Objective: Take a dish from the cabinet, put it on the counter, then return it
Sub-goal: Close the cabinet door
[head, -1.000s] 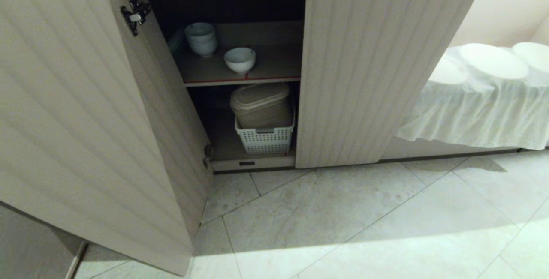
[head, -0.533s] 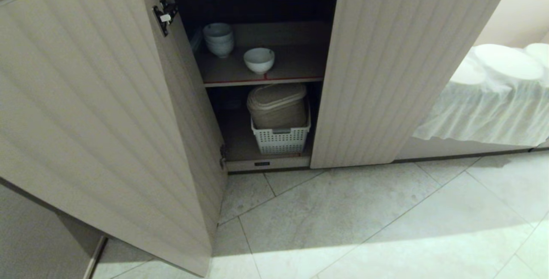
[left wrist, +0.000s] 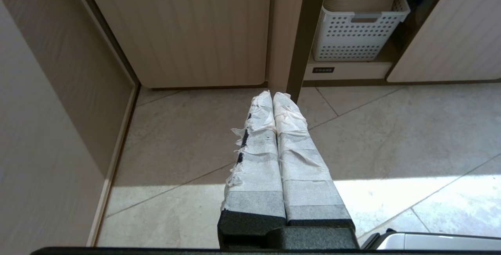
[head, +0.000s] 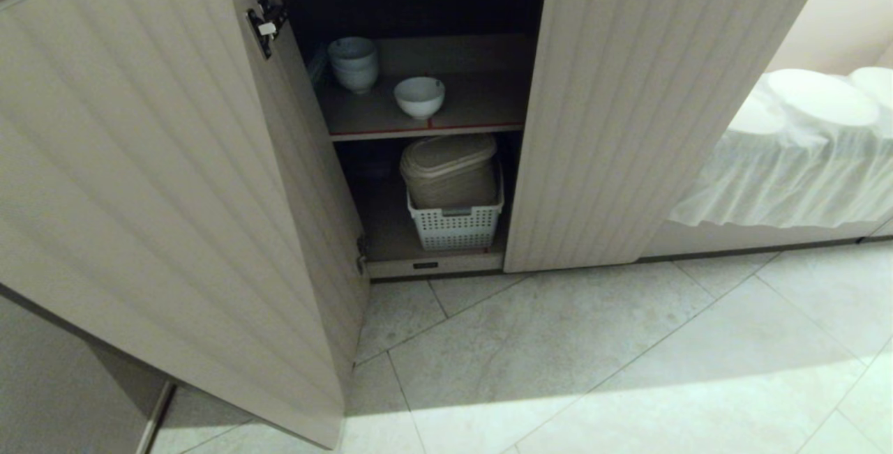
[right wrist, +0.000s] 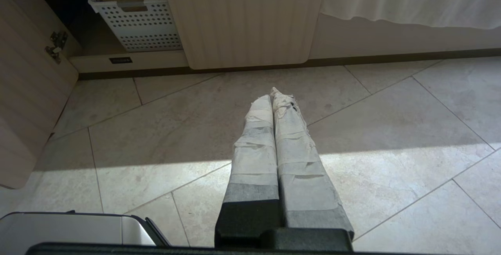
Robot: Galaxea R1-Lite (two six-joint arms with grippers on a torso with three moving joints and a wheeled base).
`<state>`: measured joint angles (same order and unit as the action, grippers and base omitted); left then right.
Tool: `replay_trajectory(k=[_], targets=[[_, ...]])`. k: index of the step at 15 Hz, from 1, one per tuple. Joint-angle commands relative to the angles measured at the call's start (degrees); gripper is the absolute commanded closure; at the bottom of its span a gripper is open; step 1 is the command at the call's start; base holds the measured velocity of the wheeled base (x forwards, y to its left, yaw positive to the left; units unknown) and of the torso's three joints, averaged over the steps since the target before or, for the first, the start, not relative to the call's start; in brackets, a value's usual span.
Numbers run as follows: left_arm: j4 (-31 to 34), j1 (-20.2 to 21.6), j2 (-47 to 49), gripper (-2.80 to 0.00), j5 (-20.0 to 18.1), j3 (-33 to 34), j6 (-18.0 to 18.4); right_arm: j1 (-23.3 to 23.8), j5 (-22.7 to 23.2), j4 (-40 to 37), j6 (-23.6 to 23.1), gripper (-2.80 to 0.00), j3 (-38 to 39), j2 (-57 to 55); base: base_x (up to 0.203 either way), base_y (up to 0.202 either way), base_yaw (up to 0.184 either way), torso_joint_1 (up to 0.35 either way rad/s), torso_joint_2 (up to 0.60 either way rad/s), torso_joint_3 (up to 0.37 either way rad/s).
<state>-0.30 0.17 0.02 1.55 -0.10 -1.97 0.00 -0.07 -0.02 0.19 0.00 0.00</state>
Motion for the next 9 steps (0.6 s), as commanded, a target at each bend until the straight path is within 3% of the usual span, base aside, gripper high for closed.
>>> replay_trajectory(k=[1, 9], targets=[[0.04, 0.00, -0.02, 0.00, 0.12, 0.01, 0.13, -0.05, -0.01, 0.02, -0.02, 0.00, 0.00, 0.00, 0.000, 0.000, 0.000, 0.000, 0.00, 0.000], [-0.61, 0.09, 0.08, 0.00, -0.20, -0.73, 0.75, 0.00, -0.01, 0.02, -0.02, 0.00, 0.00, 0.00, 0.000, 0.000, 0.000, 0.000, 0.00, 0.000]])
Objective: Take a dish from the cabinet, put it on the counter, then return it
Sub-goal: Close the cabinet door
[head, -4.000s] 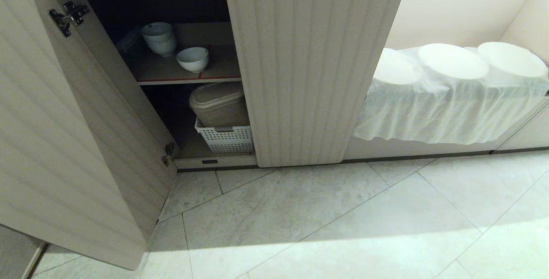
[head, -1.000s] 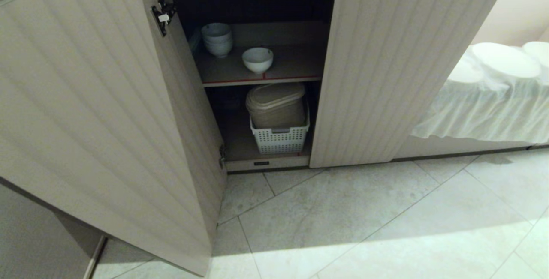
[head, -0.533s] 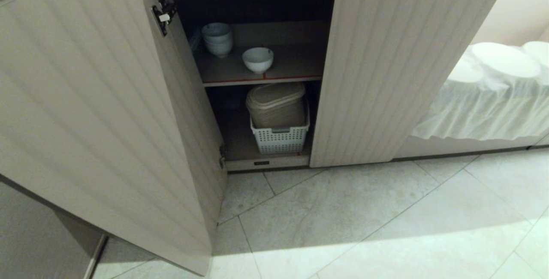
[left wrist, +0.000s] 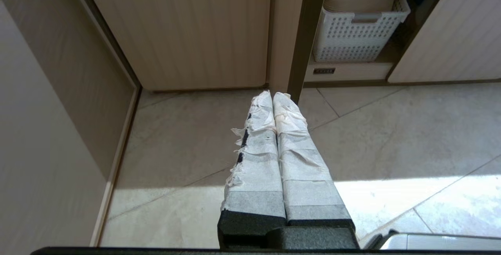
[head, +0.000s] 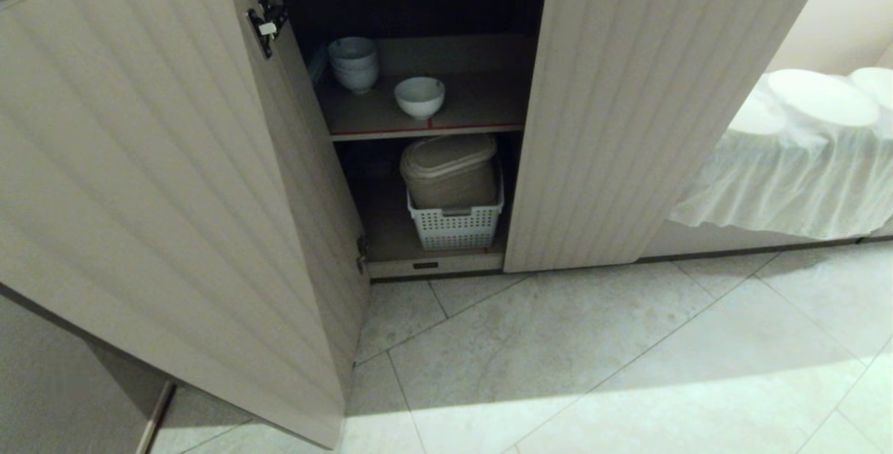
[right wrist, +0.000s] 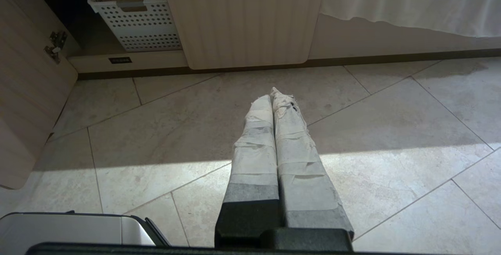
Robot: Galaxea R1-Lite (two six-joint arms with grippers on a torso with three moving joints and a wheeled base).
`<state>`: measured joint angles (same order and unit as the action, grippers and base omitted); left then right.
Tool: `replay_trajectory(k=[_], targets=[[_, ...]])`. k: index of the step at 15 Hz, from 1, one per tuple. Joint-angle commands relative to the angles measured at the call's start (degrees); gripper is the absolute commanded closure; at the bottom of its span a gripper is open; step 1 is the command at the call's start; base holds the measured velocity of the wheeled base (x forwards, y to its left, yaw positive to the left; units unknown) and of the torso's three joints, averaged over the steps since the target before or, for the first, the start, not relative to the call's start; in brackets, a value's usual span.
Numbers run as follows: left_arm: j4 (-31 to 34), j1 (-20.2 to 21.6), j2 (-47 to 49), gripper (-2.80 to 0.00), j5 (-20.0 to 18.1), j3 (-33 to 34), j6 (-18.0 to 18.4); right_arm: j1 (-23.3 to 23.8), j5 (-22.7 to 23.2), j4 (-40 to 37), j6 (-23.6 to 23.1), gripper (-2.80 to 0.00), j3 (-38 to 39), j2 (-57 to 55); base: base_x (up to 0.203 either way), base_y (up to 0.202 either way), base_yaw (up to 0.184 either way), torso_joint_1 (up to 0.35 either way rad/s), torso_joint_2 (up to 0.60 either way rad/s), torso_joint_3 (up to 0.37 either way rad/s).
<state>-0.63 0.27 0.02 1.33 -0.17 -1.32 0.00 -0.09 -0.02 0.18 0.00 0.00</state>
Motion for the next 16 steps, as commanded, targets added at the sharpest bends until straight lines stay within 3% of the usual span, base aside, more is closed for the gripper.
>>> replay_trajectory(k=[1, 3, 9, 11, 16], targets=[[-0.39, 0.00, 0.86, 0.00, -0.11, -3.08, 0.32, -0.07, 0.00, 0.02, -0.01, 0.00, 0.00, 0.00, 0.000, 0.000, 0.000, 0.000, 0.00, 0.000], [-0.37, 0.00, 2.31, 0.00, 0.96, -5.91, 0.53, -0.05, 0.00, 0.02, -0.01, 0.00, 0.00, 0.00, 0.000, 0.000, 0.000, 0.000, 0.00, 0.000], [-0.45, -0.18, 8.71, 0.00, 16.15, -10.75, 0.47, -0.07, 0.00, 0.02, -0.01, 0.00, 0.00, 0.00, 0.000, 0.000, 0.000, 0.000, 0.00, 0.000], [-0.68, -0.18, 10.39, 0.00, 18.36, -11.51, 0.44, 0.00, 0.00, 0.02, -0.01, 0.00, 0.00, 0.00, 0.000, 0.000, 0.000, 0.000, 0.00, 0.000], [-1.97, -0.02, 16.77, 0.00, 19.72, -13.83, -0.33, 0.00, 0.00, 0.02, -0.01, 0.00, 0.00, 0.00, 0.000, 0.000, 0.000, 0.000, 0.00, 0.000]])
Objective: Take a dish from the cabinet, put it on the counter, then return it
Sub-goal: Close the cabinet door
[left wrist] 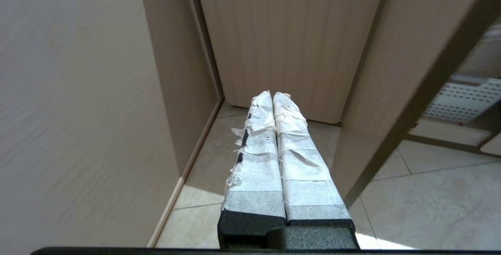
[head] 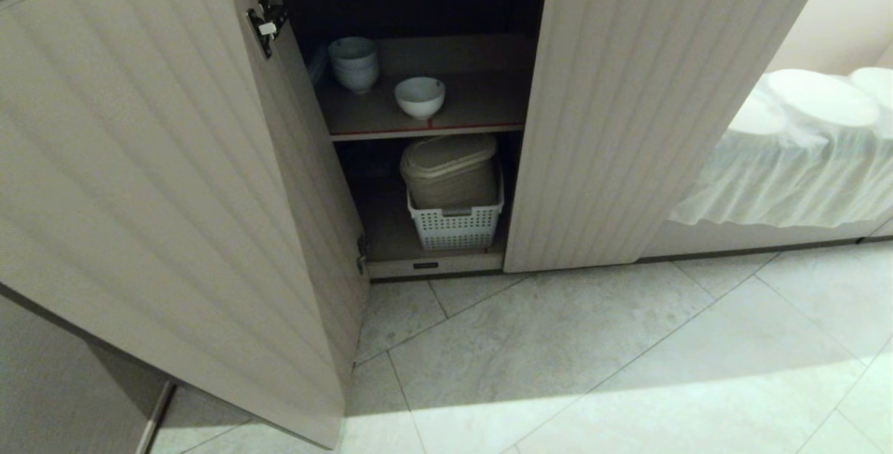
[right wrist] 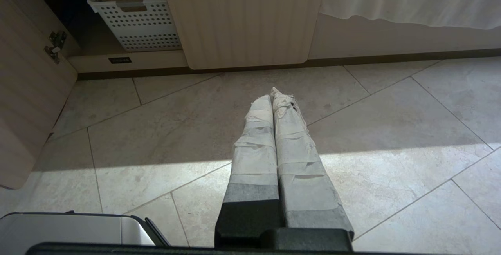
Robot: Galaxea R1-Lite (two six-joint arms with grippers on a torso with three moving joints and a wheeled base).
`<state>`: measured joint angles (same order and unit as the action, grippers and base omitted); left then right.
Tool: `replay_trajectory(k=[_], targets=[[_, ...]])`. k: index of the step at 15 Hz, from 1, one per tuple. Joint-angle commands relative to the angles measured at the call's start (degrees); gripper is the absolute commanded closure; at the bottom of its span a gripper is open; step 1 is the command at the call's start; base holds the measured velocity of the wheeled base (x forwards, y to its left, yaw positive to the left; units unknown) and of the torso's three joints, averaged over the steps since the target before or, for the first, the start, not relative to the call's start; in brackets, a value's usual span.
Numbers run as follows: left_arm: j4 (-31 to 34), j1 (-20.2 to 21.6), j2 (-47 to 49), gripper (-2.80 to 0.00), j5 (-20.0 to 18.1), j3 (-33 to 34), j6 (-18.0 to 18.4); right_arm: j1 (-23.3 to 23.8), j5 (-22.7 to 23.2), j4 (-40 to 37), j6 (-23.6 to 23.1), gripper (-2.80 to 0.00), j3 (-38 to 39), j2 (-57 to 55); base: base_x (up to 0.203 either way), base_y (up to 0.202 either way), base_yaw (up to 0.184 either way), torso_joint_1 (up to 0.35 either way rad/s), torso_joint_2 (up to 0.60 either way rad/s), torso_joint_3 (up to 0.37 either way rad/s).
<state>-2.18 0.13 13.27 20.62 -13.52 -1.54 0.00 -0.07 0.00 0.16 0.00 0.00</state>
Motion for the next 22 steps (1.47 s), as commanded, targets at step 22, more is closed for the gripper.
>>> replay_trajectory(k=[22], targets=[[-25.17, 1.71, 34.42, 0.00, -8.13, -4.93, -10.21, 0.00, -0.01, 0.00, 0.02, 0.00, 0.00, 0.00, 0.000, 0.000, 0.000, 0.000, 0.00, 0.000]])
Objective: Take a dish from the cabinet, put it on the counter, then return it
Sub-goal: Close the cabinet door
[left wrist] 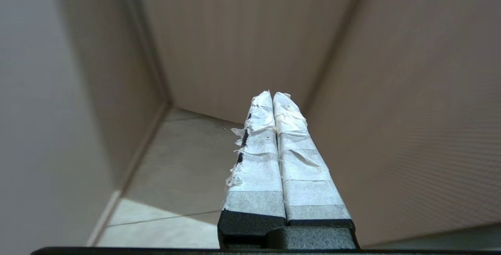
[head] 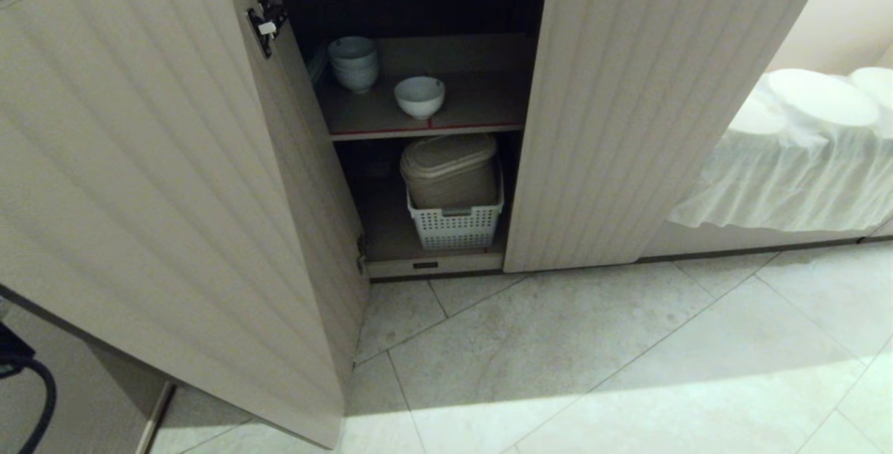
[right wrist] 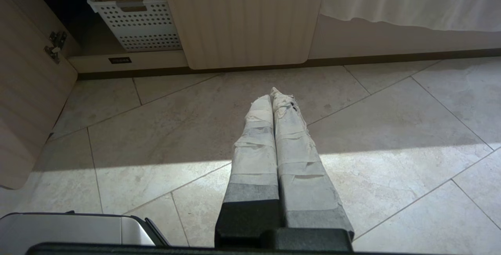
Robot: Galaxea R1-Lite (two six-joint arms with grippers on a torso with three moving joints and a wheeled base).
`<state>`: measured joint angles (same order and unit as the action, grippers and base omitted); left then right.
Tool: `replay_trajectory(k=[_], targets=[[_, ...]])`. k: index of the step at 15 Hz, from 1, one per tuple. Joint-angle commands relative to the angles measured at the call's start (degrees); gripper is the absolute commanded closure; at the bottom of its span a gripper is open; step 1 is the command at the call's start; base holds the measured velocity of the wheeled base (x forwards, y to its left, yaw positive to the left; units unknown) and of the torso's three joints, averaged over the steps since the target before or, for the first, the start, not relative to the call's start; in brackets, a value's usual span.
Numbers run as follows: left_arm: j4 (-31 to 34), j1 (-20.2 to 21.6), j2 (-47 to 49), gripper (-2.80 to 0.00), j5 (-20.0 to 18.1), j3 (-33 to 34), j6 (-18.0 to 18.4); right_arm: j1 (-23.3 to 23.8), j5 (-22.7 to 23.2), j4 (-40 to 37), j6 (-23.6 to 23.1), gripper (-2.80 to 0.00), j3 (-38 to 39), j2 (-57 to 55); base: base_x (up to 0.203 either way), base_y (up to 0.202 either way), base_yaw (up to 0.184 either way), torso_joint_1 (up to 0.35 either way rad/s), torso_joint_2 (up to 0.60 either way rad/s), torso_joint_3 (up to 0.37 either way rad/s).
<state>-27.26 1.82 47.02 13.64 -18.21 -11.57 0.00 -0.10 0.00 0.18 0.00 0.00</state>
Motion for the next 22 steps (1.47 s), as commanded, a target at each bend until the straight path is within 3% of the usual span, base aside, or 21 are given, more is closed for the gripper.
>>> replay_trajectory(k=[1, 3, 7, 12, 17, 22], targets=[[-0.09, 0.03, 0.94, 0.00, -2.76, -0.33, -0.22, 0.00, 0.01, 0.00, -0.01, 0.00, 0.00, 0.00, 0.000, 0.000, 0.000, 0.000, 0.00, 0.000], [-0.08, 0.03, 1.43, 0.00, -5.56, -1.26, -1.53, -0.09, 0.01, 0.00, -0.01, 0.00, 0.00, 0.00, 0.000, 0.000, 0.000, 0.000, 0.00, 0.000], [-0.07, 0.04, 3.78, 0.00, -6.42, -3.41, -5.02, 0.00, 0.01, 0.00, -0.01, 0.00, 0.00, 0.00, 0.000, 0.000, 0.000, 0.000, 0.00, 0.000], [0.18, 0.11, 4.22, 0.00, -10.74, -4.02, -8.80, 0.00, 0.01, 0.00, -0.01, 0.00, 0.00, 0.00, 0.000, 0.000, 0.000, 0.000, 0.00, 0.000], [0.17, 0.03, 4.83, 0.00, -17.42, -4.03, -13.12, 0.00, 0.01, 0.00, -0.01, 0.00, 0.00, 0.00, 0.000, 0.000, 0.000, 0.000, 0.00, 0.000], [0.19, -0.59, 4.92, 0.00, -19.27, -3.50, -13.39, -0.07, 0.01, 0.00, -0.01, 0.00, 0.00, 0.00, 0.000, 0.000, 0.000, 0.000, 0.00, 0.000]])
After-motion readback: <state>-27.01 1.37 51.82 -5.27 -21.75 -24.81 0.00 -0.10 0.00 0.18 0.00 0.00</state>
